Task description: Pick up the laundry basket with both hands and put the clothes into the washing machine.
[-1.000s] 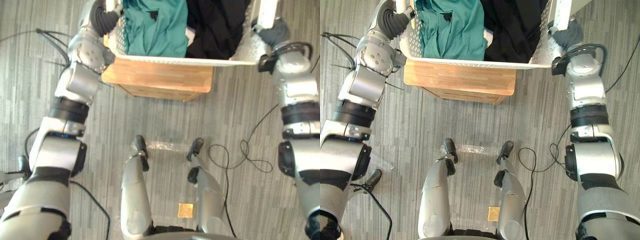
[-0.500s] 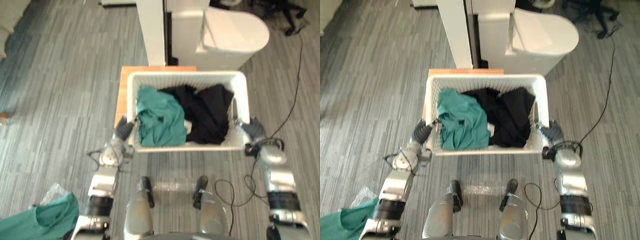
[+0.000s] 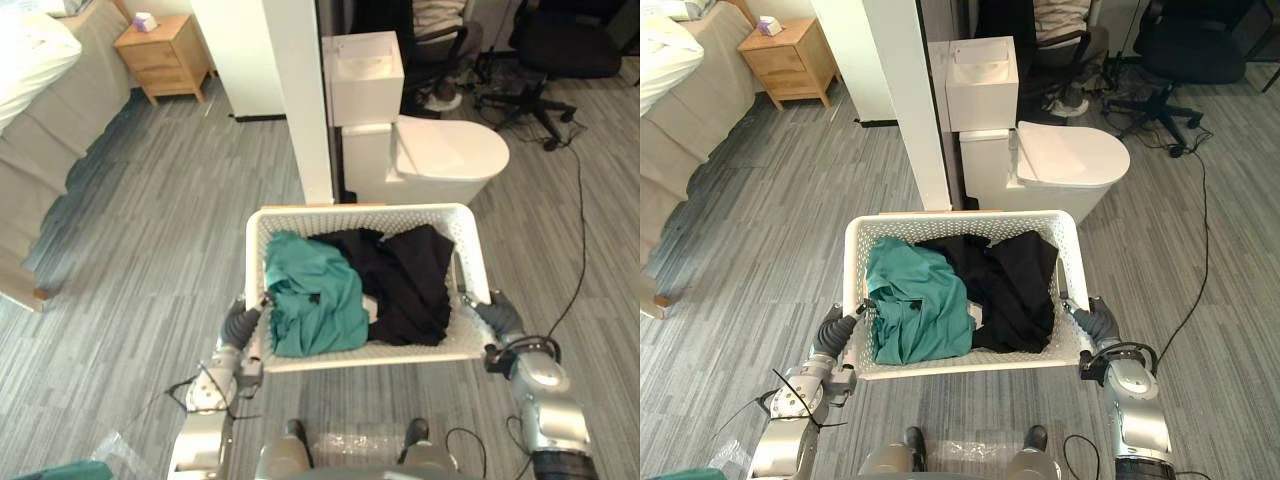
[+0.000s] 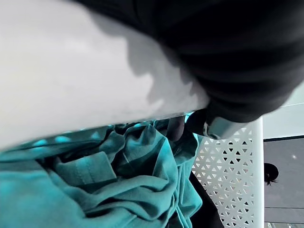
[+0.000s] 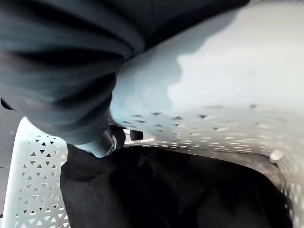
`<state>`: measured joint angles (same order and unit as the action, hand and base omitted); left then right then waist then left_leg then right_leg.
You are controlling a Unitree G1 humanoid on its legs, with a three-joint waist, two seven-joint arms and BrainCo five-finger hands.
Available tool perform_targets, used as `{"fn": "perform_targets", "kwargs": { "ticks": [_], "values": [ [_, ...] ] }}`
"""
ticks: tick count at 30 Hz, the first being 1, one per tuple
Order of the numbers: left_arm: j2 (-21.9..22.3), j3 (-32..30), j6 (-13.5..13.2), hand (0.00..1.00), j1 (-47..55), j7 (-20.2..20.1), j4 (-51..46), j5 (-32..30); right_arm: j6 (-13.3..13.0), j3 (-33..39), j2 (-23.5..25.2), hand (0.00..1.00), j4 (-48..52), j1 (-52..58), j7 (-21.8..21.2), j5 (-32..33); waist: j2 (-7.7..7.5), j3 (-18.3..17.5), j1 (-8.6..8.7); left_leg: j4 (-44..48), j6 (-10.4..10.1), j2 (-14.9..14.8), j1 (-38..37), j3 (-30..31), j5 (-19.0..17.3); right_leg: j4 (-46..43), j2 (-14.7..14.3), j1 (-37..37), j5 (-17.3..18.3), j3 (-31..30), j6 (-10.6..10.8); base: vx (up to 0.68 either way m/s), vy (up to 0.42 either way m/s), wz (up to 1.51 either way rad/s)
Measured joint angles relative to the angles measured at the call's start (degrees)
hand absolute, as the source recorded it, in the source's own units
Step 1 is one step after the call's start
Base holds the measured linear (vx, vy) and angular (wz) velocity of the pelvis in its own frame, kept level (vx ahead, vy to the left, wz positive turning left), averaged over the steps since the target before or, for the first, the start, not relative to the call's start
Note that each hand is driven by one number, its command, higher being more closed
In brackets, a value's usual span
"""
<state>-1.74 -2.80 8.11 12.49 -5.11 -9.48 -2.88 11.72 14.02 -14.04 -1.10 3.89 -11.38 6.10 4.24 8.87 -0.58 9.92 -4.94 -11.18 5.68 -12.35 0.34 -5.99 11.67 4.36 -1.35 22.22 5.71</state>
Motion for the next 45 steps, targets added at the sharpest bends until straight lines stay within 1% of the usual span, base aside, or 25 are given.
{"fn": "perform_targets", "kwargs": {
  "ticks": [3,5,7,8,9,11,12,14,16,17,20,21,22,24,25,26,27,28,31,36,38,39,40,43,45],
  "values": [
    [-0.2,0.2,0.1,1.00,0.0,0.0,0.1,0.0,0.0,0.2,0.2,1.00,-0.1,-0.2,0.2,0.0,-0.12,-0.1,0.35,2.3,0.0,-0.5,0.3,2.4,1.8,-2.3,-0.2,0.4,1.7,-1.0,-1.6,-0.07,-0.081,-0.09],
    [-0.2,0.1,0.0,1.00,0.0,0.1,0.1,0.0,-0.1,0.6,0.7,1.00,-0.1,-0.7,0.3,0.0,-0.42,-0.6,0.69,0.8,-1.3,-0.1,-1.3,5.1,2.1,-2.5,0.3,1.5,2.0,-2.6,-2.4,-0.07,-0.020,-0.46],
    [0.3,0.2,-0.1,1.00,0.1,0.4,0.9,0.0,-0.2,1.2,1.5,1.00,-0.1,-1.3,0.9,0.0,0.15,-1.0,0.87,6.9,-3.4,0.5,-1.6,8.3,-3.6,-3.0,-0.5,2.8,0.8,-5.5,-2.4,-0.01,0.042,-0.78],
    [0.6,0.5,-0.3,1.00,0.1,0.5,1.3,0.0,-0.4,1.3,1.4,1.00,0.0,-1.0,1.1,0.0,1.39,-1.9,1.66,7.2,-3.8,0.7,-2.2,10.2,-6.7,-3.5,-1.3,3.9,0.2,-6.7,-2.3,-0.06,0.118,-0.61],
    [0.8,1.1,-0.7,1.00,-0.3,0.5,1.4,0.0,-0.5,2.0,1.9,1.00,0.2,-0.5,1.2,0.0,2.02,-2.3,2.97,5.7,-3.4,0.8,-2.9,10.8,-8.3,-4.6,-1.4,5.6,-0.1,-8.1,-1.8,-0.10,0.189,-0.63],
    [0.9,2.4,-1.3,1.00,-2.4,0.6,3.5,0.0,-0.8,4.2,2.5,1.00,1.5,1.5,1.2,0.0,2.35,-2.5,3.50,3.5,-2.5,1.9,-3.6,10.3,-10.3,-5.9,-0.6,7.8,-0.9,-9.9,-0.8,-0.11,0.219,-0.43],
    [0.8,3.6,-1.3,1.00,-4.9,0.5,6.3,-0.1,-1.1,6.2,4.1,1.00,2.5,3.4,1.2,-0.2,1.41,-2.7,4.12,2.5,-2.3,4.6,-3.6,8.8,-11.1,-5.8,1.3,9.3,-2.3,-11.7,0.5,-0.13,0.200,-0.31],
    [0.3,3.7,-1.3,1.00,-5.2,0.6,7.4,-0.7,-1.3,6.8,5.3,1.00,2.6,4.8,1.3,-0.5,-0.07,-2.5,4.95,3.8,-0.8,6.3,-2.7,6.9,-11.8,-3.7,2.6,9.8,-3.6,-13.7,0.8,-0.21,0.219,-0.55],
    [-0.9,4.3,-1.3,1.00,-5.3,0.7,8.7,-1.8,-1.3,6.7,6.9,1.00,2.6,6.6,1.5,-1.2,-0.08,-2.2,4.89,7.2,1.7,6.5,-1.0,2.9,-13.3,-0.7,3.4,10.1,-0.4,-10.6,-3.4,-0.23,0.274,-0.96],
    [-0.7,4.3,-1.3,1.00,-5.4,1.5,9.4,-1.8,-1.2,6.1,7.3,1.00,2.6,7.0,1.8,-1.7,0.87,-2.1,4.59,7.0,3.0,4.5,-0.5,0.1,-13.3,-2.1,3.9,11.1,1.7,-5.9,-6.5,-0.16,0.166,-0.90],
    [-2.2,2.9,-1.2,1.00,-5.4,1.7,9.5,-1.8,-1.3,4.0,8.8,1.00,2.6,7.2,2.7,-2.2,-0.88,-1.9,3.87,7.8,3.1,4.1,-3.0,-6.0,-13.7,-17.3,5.5,10.9,3.2,2.1,-7.8,-0.03,0.075,-1.18],
    [-2.0,2.2,-1.2,1.00,-6.1,2.2,9.6,-1.8,-1.3,3.8,8.7,1.00,2.5,6.5,2.8,-2.2,-0.64,-1.6,3.47,9.3,2.9,3.9,-3.4,-8.7,-14.4,-16.2,5.1,11.2,1.2,3.3,-6.9,-0.03,0.052,-0.89],
    [-1.9,2.0,-1.2,1.00,-6.6,2.6,9.6,-1.8,-1.3,3.7,8.7,1.00,2.5,6.0,3.0,-2.2,-0.65,-1.6,3.39,9.4,2.9,3.9,-3.3,-9.3,-14.4,-15.5,4.6,11.5,0.1,3.5,-8.2,-0.14,0.078,-1.19],
    [-2.3,1.4,-1.4,1.00,-8.1,2.8,9.5,-1.8,-1.4,3.2,8.6,1.00,1.1,3.6,3.3,-2.2,0.08,-2.7,1.89,5.3,3.2,2.0,-3.5,-14.8,-13.4,-3.3,-0.2,10.4,-7.1,1.7,-6.2,-0.20,0.037,-1.49],
    [-2.0,0.5,-1.8,1.00,-8.7,3.0,9.5,-1.8,-2.1,2.9,8.6,1.00,-0.3,1.3,3.6,-2.2,0.12,-2.7,1.55,4.8,3.3,1.1,-3.7,-19.3,-13.2,-14.5,1.6,12.2,2.1,6.3,-9.7,-0.13,-0.034,-1.41],
    [-2.0,0.5,-1.8,1.00,-8.8,3.0,9.5,-1.7,-2.5,2.9,8.6,1.00,-1.0,0.9,3.7,-2.2,0.03,-2.7,1.65,4.7,3.4,1.1,-4.1,-20.1,-13.1,-18.4,2.8,11.9,5.5,7.3,-8.6,-0.07,-0.072,-1.27],
    [-1.9,0.7,-1.9,1.00,-8.8,3.0,9.5,-1.7,-2.8,2.5,8.4,1.00,-3.0,0.1,3.7,-2.2,-0.41,-3.0,1.59,4.9,2.8,1.1,-4.5,-22.1,-12.6,-19.8,4.4,9.8,9.8,8.2,-5.4,0.01,-0.063,-0.74],
    [-1.9,0.7,-1.9,1.00,-8.9,3.3,9.5,-1.8,-2.8,2.1,8.1,1.00,-3.9,-0.4,3.9,-2.2,-0.31,-3.0,1.27,5.1,2.7,0.6,-4.4,-23.5,-12.5,-19.2,4.5,9.8,10.9,9.3,-5.0,0.01,-0.097,-0.94],
    [-1.8,1.3,-1.8,1.00,-8.9,4.2,10.6,-1.8,-2.7,0.2,6.3,1.00,-7.6,-1.1,5.1,-2.2,1.10,-3.5,0.91,5.5,1.3,-1.6,-3.8,-25.8,-11.7,-14.3,0.3,10.6,6.6,9.5,-7.1,0.04,-0.095,-0.71],
    [-2.0,2.0,-2.1,1.00,-8.9,5.6,15.6,-1.0,-2.7,-1.6,6.3,1.00,-8.4,-0.7,5.9,-2.2,0.66,-3.7,-0.21,7.4,-0.7,-7.5,-5.8,-31.5,-10.4,-1.7,-10.0,8.0,0.2,3.6,-9.9,0.05,-0.120,-0.84],
    [-1.9,1.8,-2.1,1.00,-8.3,6.1,16.8,0.1,-2.7,-3.0,6.3,1.00,-9.5,-0.2,6.6,-2.2,0.32,-3.6,-0.27,13.1,0.1,-10.0,-6.7,-28.6,-10.3,2.1,-12.9,4.7,-1.0,-0.6,-10.8,0.10,-0.077,-0.96],
    [-2.0,1.7,-2.2,1.00,-8.0,6.3,16.8,0.1,-2.7,-3.6,6.1,1.00,-9.5,0.0,6.6,-2.1,0.03,-3.4,-0.36,15.9,2.2,-10.4,-5.5,-25.6,-10.3,2.8,-13.4,3.9,-1.0,-2.4,-10.9,0.10,-0.039,-1.15],
    [-2.0,1.3,-2.8,1.00,-6.8,6.4,16.7,0.7,-2.8,-4.5,5.4,1.00,-9.5,0.0,6.6,-2.1,-0.66,-3.3,-0.99,19.2,3.4,-8.2,-3.5,-15.5,-12.9,4.4,-13.9,2.5,-1.0,-5.8,-10.8,0.07,-0.007,-1.09],
    [-1.0,1.3,-3.0,1.00,-5.9,6.4,16.7,1.1,-3.0,-4.6,4.2,1.00,-9.5,0.3,6.7,-1.8,-0.70,-3.3,-1.92,20.7,2.5,-1.6,1.9,-1.1,-14.9,7.9,-14.6,0.4,-1.1,-9.9,-10.6,0.10,0.016,-0.92],
    [-1.0,1.2,-3.0,1.00,-5.0,6.5,16.5,1.2,-3.0,-5.0,4.2,1.00,-9.5,0.5,6.7,-1.1,-1.00,-3.3,-2.12,19.8,2.5,1.2,4.4,2.2,-14.9,8.2,-14.5,-0.6,-2.1,-11.5,-10.8,0.07,0.066,-0.53]
  ]
}}
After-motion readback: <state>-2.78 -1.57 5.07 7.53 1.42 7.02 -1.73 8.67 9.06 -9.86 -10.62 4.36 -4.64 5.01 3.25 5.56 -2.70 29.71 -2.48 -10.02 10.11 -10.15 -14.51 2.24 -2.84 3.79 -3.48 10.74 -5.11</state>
